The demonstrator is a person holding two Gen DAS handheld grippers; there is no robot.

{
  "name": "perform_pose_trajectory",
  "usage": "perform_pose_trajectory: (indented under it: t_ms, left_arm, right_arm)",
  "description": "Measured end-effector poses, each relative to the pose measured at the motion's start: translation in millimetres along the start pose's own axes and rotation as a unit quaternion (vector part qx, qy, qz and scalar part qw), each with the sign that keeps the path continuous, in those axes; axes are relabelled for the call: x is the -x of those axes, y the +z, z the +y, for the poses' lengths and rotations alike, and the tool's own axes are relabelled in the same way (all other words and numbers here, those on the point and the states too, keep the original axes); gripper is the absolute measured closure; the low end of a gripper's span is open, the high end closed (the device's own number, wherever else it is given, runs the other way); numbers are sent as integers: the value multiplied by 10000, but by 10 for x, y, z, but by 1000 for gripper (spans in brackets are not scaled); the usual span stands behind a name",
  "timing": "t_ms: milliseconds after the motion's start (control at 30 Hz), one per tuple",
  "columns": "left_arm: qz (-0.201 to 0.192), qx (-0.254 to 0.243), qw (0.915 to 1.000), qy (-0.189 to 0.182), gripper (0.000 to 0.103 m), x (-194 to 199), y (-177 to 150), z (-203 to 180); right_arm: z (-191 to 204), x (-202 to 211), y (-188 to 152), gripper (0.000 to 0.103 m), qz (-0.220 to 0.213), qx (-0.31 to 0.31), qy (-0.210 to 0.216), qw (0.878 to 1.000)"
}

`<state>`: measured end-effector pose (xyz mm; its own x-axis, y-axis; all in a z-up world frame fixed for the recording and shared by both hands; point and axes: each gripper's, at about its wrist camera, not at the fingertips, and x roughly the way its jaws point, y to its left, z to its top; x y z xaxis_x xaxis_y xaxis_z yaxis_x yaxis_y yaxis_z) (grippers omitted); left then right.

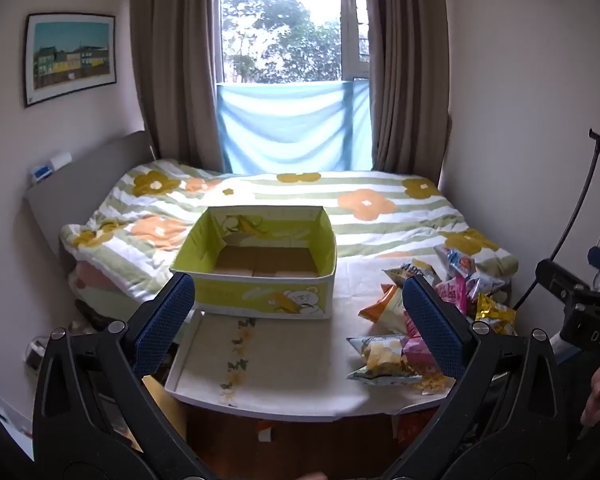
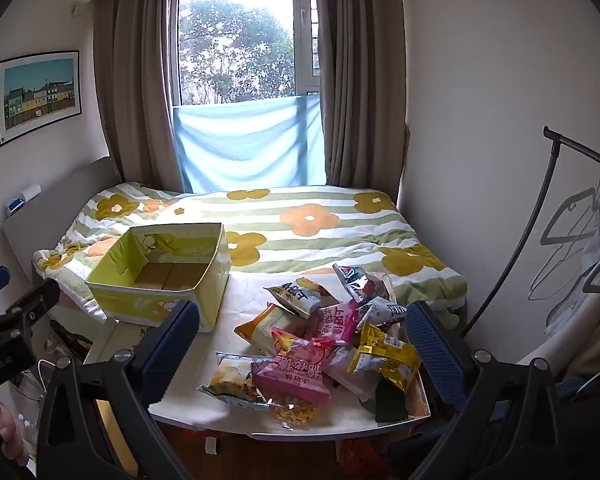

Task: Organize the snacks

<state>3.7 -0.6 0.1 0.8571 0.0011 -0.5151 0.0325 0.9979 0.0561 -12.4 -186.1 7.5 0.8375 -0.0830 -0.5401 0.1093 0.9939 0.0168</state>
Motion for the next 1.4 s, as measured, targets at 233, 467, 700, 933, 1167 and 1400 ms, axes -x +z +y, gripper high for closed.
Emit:
perform_pose_trajectory:
  t_ms: [233,467,700,933,1167,1400]
  left_arm:
    - [-211,5,9998,69,0,2,1,-121]
    - [-161,88,9998,23,0,-19,-36,14]
    - [-140,48,9999,10,0,-34,-20,-18]
    - [-110,14,9999,-45,0,-37,-28,-47]
    - [-64,-8,9999,-97,0,-36,-47,-79]
    - [-56,-3,9999,-104,0,-41,-56,-84]
  right_arm:
    - [6,-20,0,0,19,-47,68,10000]
    - [-43,-39,-36,0,-5,-59,51,10000]
    - [15,-44,2,0,55,-40,42,10000]
    - [12,-61,0,0,71,-40,51,10000]
    - [1,-62,12,0,97,-49,51,9999]
    - [6,-96,-45,0,101,-84,43,9999]
